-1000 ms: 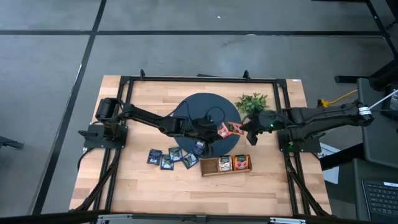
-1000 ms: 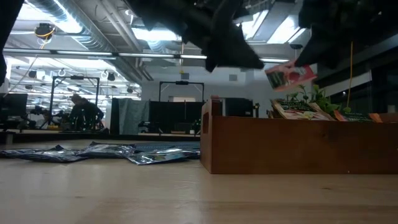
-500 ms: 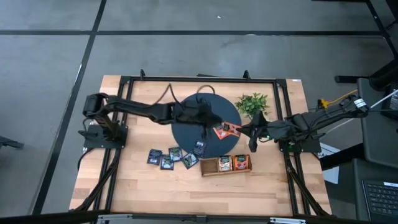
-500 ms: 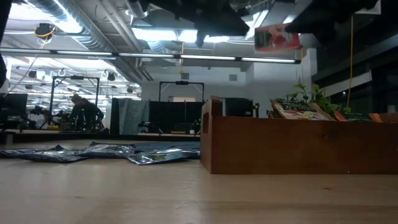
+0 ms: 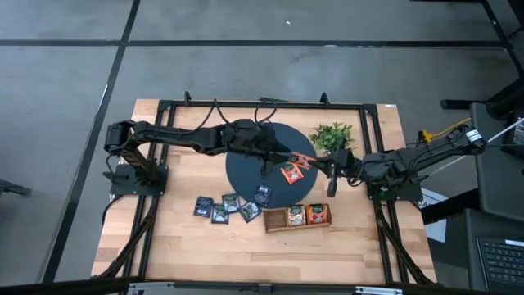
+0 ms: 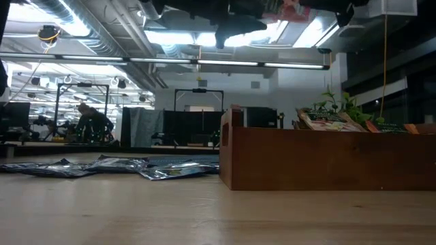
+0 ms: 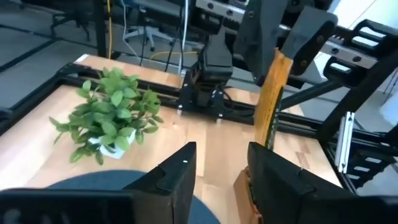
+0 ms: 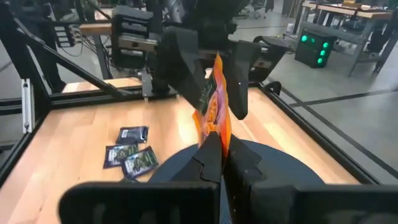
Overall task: Pick & Place Tea
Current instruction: Put the orange tea bag into the right section of the wooden organizer
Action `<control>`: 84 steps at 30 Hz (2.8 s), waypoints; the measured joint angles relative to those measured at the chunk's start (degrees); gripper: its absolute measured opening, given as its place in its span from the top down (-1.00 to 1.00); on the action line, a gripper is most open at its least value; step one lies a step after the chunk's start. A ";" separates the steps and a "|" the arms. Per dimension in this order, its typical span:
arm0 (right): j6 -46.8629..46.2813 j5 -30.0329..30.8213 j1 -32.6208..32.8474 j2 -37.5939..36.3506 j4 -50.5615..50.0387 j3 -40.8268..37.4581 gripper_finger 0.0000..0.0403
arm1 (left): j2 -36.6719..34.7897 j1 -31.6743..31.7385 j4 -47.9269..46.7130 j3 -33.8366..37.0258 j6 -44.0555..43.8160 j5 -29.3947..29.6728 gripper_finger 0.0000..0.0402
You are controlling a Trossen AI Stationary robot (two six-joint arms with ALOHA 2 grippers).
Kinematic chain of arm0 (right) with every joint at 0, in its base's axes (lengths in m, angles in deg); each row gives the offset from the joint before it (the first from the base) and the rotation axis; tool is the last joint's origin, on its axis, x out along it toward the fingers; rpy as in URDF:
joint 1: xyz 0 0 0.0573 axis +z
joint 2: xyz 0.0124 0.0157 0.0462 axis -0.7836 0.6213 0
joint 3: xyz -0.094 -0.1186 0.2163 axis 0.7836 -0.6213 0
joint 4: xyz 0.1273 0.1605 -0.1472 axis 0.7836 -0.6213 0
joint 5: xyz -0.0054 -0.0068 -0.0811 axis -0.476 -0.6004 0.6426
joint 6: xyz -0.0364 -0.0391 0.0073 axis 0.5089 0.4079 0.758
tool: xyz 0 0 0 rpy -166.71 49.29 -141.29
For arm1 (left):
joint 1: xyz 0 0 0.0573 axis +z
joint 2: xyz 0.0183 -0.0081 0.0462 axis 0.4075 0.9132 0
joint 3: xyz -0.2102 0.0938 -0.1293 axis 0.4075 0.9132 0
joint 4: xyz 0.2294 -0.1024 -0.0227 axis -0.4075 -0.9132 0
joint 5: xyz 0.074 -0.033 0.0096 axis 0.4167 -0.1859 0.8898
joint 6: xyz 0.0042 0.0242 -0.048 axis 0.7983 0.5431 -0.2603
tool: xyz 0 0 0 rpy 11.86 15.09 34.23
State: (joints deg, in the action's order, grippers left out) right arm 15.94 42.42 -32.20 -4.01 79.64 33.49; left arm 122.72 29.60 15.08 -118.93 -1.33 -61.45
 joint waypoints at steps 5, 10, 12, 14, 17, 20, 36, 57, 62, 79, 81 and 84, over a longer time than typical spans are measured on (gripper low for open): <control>0.19 -0.12 -0.01 0.00 -0.75 0.00 0.96 | -0.01 -0.71 1.28 -0.02 2.00 -1.80 0.25; -0.06 -1.16 -0.04 0.00 -3.30 0.00 0.97 | -1.64 0.18 0.00 -0.02 2.07 -2.78 0.25; -0.08 -1.15 -0.04 0.00 -3.54 0.00 0.97 | -2.19 0.46 -0.10 -0.03 2.05 -2.73 0.25; 0.04 -1.15 -0.04 0.00 -3.46 0.00 0.97 | -2.44 0.63 -0.33 -0.07 2.01 -3.25 0.25; 0.27 -1.13 -0.07 0.00 -3.12 0.00 0.97 | -2.56 0.60 -0.26 -0.07 0.50 -5.72 0.25; 1.54 -1.15 -0.12 0.02 -2.13 0.00 0.96 | -2.54 0.56 -0.37 -0.07 -0.41 -6.15 0.25; 4.84 -5.85 -0.96 1.51 6.50 0.00 0.96 | 0.40 -0.36 4.28 -0.04 -0.36 -5.42 0.25; 4.89 -6.68 -1.65 2.64 6.25 0.00 0.86 | 0.52 -1.36 4.97 -0.02 3.12 -5.85 0.91; 4.65 -6.77 -1.61 2.64 5.80 0.00 0.80 | 0.52 -2.36 4.55 -0.02 3.19 -5.77 0.96; 1.99 -3.18 -1.62 2.47 -2.03 0.00 0.39 | 0.52 -4.77 -6.03 -0.04 -3.55 -4.73 0.98; 4.32 0.62 -1.66 2.47 0.11 0.00 0.40 | 0.52 -4.98 -7.37 -0.04 -4.33 -3.98 0.98; 8.17 6.13 -1.65 2.47 3.73 0.02 0.40 | 0.52 -5.62 -8.05 -0.04 -4.53 -2.48 0.98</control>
State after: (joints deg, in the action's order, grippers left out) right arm 24.11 48.55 -33.86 -1.54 83.38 33.52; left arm 123.25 23.98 7.03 -118.97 -5.86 -63.93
